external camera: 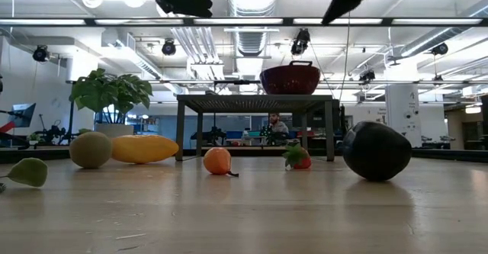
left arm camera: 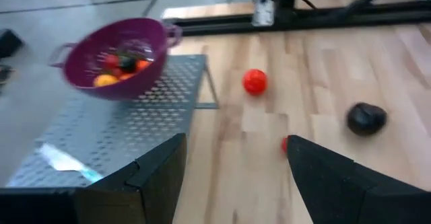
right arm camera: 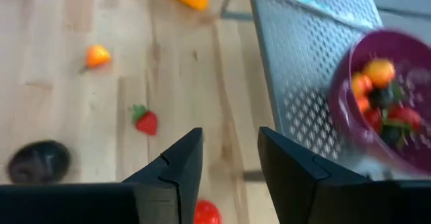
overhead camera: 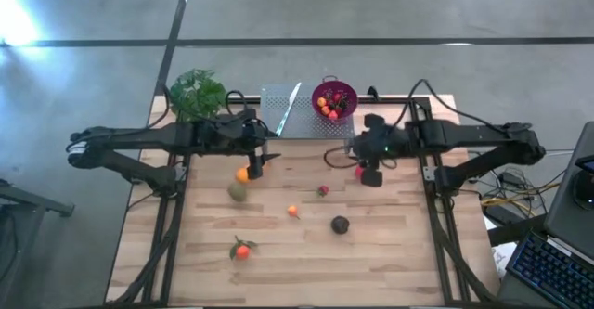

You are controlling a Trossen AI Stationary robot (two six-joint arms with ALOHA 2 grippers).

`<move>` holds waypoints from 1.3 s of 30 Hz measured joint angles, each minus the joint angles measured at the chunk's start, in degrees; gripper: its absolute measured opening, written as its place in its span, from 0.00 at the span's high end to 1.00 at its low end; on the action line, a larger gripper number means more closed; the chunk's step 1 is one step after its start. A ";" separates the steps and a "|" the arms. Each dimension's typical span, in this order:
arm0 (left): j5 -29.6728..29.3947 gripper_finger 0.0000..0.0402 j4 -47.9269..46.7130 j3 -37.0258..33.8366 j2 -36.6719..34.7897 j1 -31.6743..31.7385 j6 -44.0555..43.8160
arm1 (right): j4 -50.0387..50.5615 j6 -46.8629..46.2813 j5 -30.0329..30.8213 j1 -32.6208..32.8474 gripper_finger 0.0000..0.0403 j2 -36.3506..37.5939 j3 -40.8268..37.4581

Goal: Pick & Place Fruit
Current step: Put the orange pear into the violet strainer bowl on the shelf

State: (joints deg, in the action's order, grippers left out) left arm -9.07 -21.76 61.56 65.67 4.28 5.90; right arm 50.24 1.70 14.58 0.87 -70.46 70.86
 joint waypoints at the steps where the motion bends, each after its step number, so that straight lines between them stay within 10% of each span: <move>1: 1.03 0.35 -0.17 0.00 0.41 -0.04 0.25 | 0.70 -1.63 1.70 0.91 0.64 0.00 -0.57; 39: 21.24 0.34 1.81 0.22 25.87 -4.03 1.86 | 1.07 -13.73 8.12 0.19 0.66 15.23 -11.64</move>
State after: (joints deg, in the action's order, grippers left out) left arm 12.16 -19.95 61.78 91.54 0.25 7.76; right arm 51.31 -12.03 22.70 1.06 -55.22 59.22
